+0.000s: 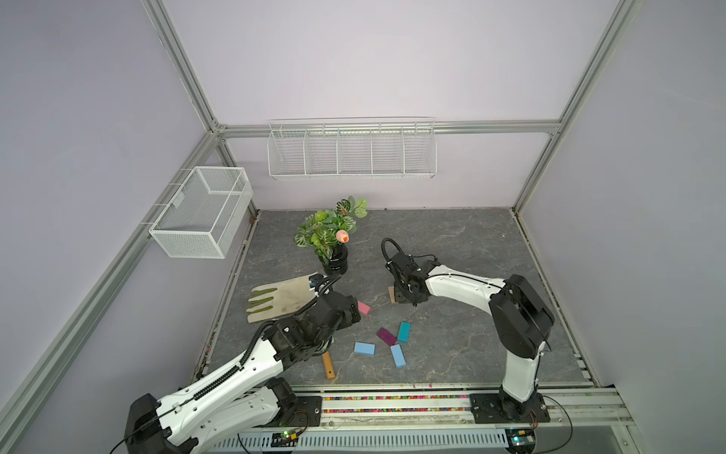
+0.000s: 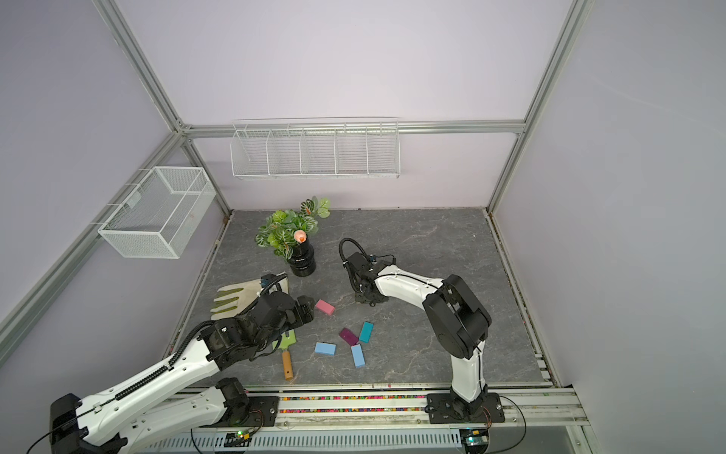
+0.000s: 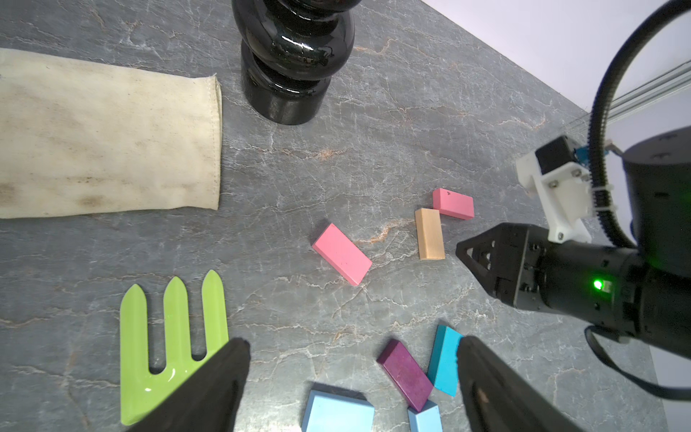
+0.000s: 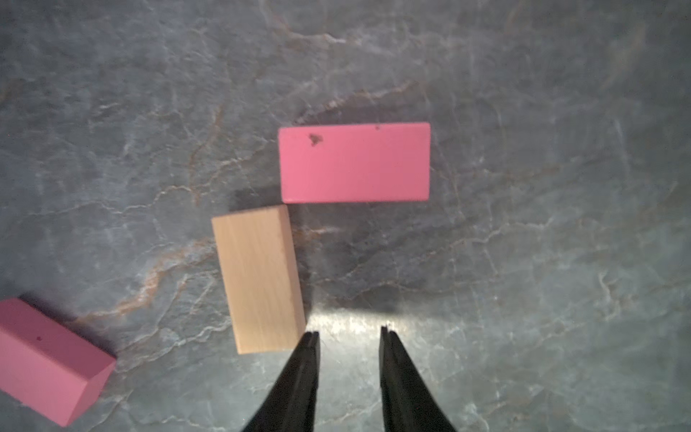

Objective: Assemble the number 8 with building blocks
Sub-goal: Assemble the building block at the center of the board, then adjust the building block at the center of the board.

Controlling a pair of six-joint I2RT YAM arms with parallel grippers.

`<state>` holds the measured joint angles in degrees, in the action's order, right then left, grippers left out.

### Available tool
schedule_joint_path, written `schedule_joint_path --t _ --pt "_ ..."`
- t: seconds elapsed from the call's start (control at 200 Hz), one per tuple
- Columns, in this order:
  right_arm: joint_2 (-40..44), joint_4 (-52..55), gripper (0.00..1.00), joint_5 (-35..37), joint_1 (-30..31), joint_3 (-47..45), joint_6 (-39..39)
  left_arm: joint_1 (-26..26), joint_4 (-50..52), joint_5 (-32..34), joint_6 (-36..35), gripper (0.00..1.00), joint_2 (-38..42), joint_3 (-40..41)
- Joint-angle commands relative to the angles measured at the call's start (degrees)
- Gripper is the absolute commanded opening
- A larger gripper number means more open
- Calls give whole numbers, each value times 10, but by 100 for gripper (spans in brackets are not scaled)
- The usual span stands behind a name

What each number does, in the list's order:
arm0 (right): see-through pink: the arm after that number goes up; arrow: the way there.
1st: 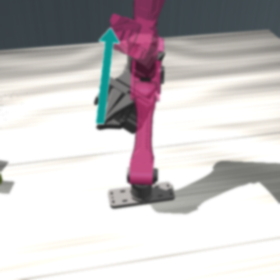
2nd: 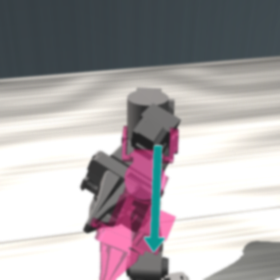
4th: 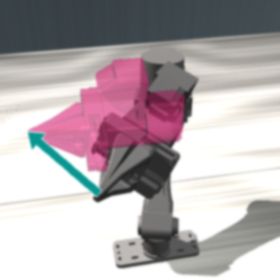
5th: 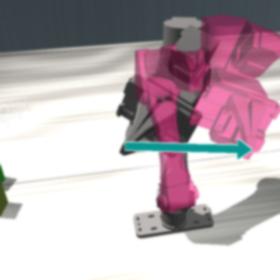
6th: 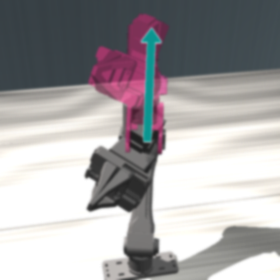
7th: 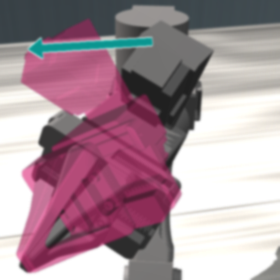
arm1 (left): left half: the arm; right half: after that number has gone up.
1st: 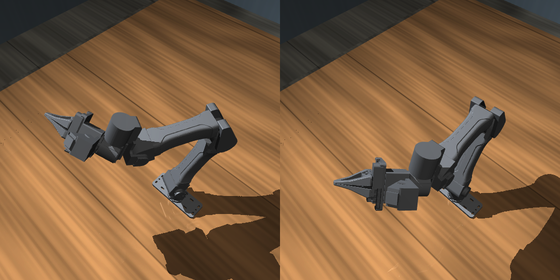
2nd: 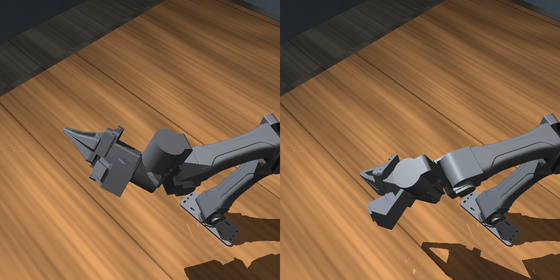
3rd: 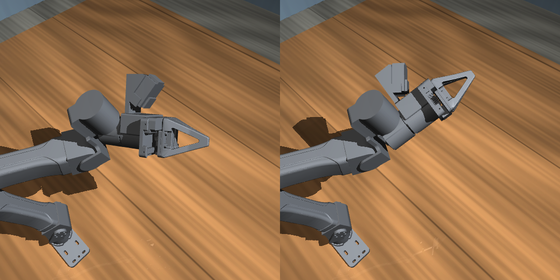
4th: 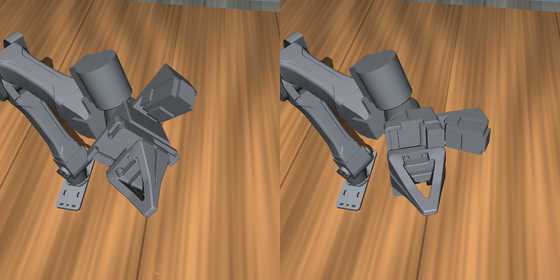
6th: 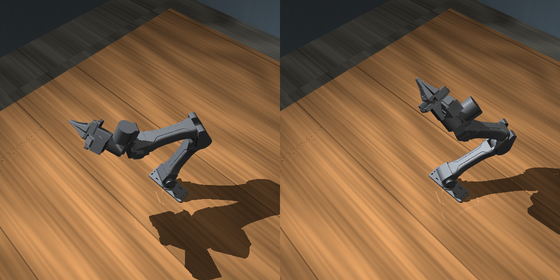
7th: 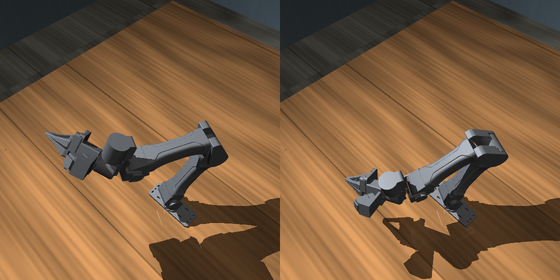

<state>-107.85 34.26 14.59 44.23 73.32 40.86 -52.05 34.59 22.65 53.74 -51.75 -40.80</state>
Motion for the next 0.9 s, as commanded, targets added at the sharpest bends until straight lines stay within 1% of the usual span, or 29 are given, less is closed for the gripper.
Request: schedule_joint_path --t 0.0,0.035,0.095,0.32,0.395,0.465,0.56,0.61,0.7,0.895 --pt "61 0 51 -17 6 -47 16 -2 3 2 -3 91 -4 -3" --pt "74 2 56 -20 10 -59 19 -2 2 3 -2 91 -5 -3" --pt "90 10 61 -32 21 -76 25 -2 0 0 -1 91 -8 -3" --pt "138 -1 65 -20 88 -140 79 -2 11 -1 9 91 -23 -13" --pt "152 -7 65 -25 100 -153 91 -2 22 -4 14 91 -38 -23" --pt "161 -2 65 -14 118 -157 95 -2 40 -4 18 91 -56 -38" --pt "158 -1 65 -22 136 -150 79 -2 51 -1 29 91 -67 -43" --pt "147 10 65 -23 150 -137 68 -2 48 2 37 91 -61 -38" --pt "121 42 64 -1 171 -112 66 -2 42 10 47 91 -38 -25" --pt "106 45 63 20 173 -120 97 -2 37 12 44 91 -4 -13"
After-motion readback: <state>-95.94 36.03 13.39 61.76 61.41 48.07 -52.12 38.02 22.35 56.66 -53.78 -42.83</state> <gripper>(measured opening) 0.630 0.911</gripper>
